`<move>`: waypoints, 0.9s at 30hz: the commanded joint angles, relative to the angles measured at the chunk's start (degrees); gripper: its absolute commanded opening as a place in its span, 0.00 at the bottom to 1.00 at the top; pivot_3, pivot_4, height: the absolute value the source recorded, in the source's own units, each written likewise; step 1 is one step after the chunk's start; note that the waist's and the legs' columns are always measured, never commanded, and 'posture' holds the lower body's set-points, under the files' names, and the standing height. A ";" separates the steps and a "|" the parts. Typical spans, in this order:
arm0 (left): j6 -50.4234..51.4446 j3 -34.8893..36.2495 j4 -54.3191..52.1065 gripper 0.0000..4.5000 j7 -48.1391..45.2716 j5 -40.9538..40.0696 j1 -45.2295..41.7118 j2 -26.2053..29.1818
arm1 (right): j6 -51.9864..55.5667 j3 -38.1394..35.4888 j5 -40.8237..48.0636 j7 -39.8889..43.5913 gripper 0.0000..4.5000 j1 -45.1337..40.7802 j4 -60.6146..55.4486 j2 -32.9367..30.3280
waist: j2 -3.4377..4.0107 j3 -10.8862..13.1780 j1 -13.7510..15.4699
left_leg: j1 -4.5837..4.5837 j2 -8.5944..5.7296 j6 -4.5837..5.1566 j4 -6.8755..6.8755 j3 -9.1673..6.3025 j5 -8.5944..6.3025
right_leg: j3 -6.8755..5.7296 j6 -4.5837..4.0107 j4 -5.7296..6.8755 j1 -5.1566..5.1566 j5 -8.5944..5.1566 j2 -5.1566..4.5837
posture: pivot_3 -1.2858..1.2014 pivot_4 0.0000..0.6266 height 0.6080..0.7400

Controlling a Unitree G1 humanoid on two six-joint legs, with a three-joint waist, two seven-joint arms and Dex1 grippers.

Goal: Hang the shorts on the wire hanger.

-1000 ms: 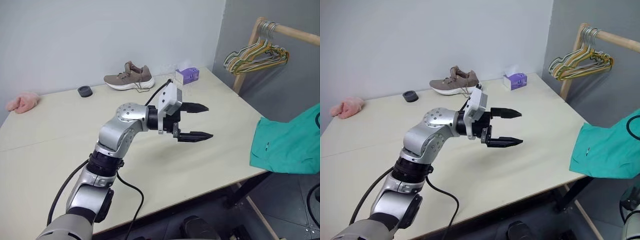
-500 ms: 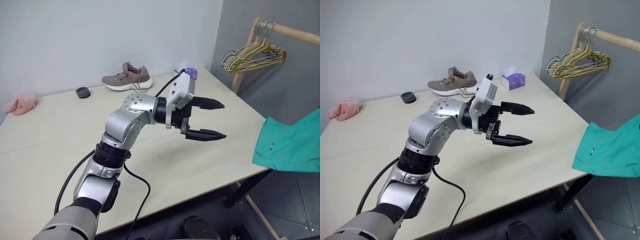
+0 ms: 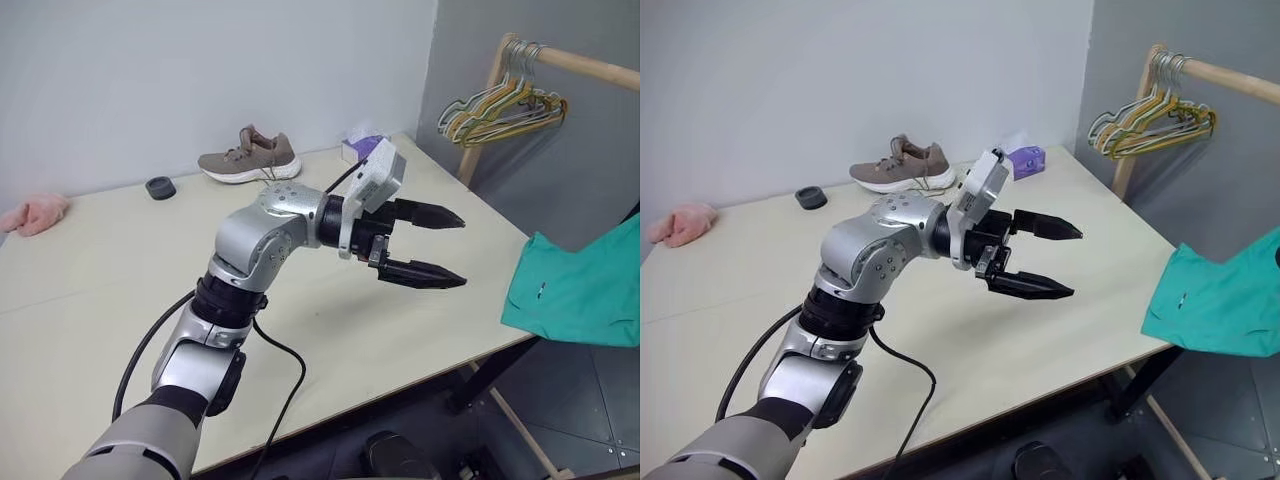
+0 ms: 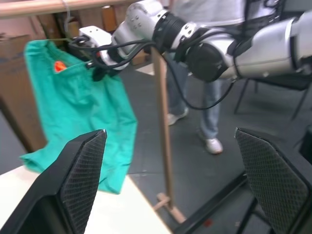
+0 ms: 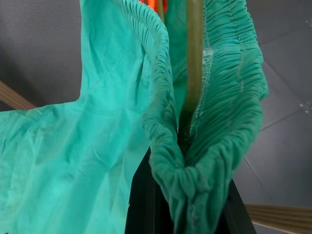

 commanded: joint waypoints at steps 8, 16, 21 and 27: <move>-0.56 1.15 -1.65 0.99 1.45 -0.32 -0.62 0.31 | -1.29 -1.10 1.74 0.60 0.00 0.12 -3.19 0.48 | -0.01 0.01 -0.03 | 0.04 0.00 0.02 0.02 0.32 -0.07 | 0.22 0.04 0.00 -0.01 -0.01 0.00 | 0.37 0.00 1.00; -0.97 0.81 -2.11 1.00 1.42 -0.03 -0.26 0.42 | -2.79 -4.97 3.45 -0.98 0.66 1.24 -7.83 1.56 | -0.04 0.03 -0.08 | 0.08 0.01 0.08 0.04 0.63 -0.15 | 0.44 0.12 0.00 -0.03 -0.04 0.00 | 0.37 0.00 1.00; -1.53 0.51 -2.20 1.00 1.20 0.33 0.24 0.61 | -8.16 -6.21 2.23 -2.71 0.99 4.17 -14.39 2.22 | -0.04 0.03 -0.07 | 0.08 0.01 0.09 0.05 0.67 -0.17 | 0.49 0.16 0.00 -0.04 -0.05 0.00 | 0.37 0.00 1.00; -2.02 0.39 -1.98 1.00 1.33 0.56 0.74 0.58 | -18.76 -5.34 0.13 -5.67 0.99 8.60 -22.09 3.77 | -0.05 0.03 -0.25 | 0.08 0.02 0.08 0.06 0.69 -0.20 | 0.54 0.21 0.01 -0.06 -0.08 0.00 | 0.37 0.00 1.00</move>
